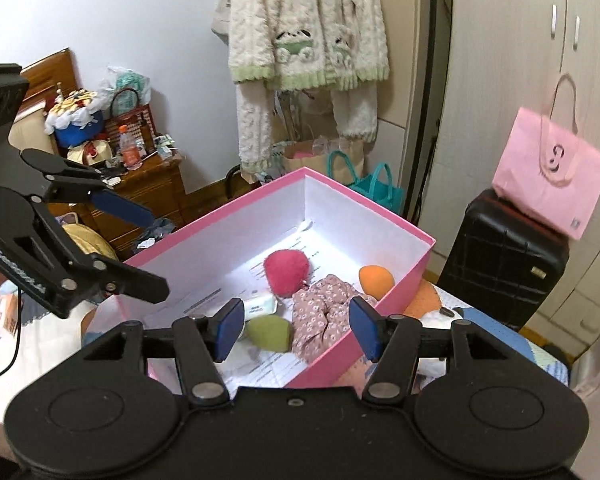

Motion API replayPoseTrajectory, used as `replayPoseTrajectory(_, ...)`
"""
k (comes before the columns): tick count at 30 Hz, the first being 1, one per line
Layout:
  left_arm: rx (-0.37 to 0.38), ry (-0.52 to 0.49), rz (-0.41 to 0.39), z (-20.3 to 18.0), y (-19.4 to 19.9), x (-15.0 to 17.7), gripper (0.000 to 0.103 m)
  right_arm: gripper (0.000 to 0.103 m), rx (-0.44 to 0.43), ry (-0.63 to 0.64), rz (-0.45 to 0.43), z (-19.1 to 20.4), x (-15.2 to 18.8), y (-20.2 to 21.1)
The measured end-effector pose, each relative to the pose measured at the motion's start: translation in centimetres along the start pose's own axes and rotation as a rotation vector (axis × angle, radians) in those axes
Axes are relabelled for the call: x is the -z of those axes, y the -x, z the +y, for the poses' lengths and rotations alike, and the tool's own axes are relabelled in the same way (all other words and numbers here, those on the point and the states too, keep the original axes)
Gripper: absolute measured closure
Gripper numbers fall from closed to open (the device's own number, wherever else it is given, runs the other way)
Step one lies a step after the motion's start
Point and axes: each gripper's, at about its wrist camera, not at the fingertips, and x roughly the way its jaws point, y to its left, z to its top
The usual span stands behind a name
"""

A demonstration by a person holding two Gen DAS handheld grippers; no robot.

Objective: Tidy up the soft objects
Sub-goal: 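Move both tools away from the box toward the blue wipe pack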

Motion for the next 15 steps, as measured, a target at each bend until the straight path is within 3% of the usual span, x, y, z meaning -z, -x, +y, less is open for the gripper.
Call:
replayPoseTrajectory(8,-0.01,-0.104,-0.007,-4.4,2.3,2.2,0.008,0.035,0.031,0.044,-0.005,2.3,2.0,3.4)
replayPoseTrajectory(15,0.03,-0.17,-0.004,-7.4,3.1,3.7,0.007,0.031,0.049,0.076,-0.028,3.8,4.3,6.3)
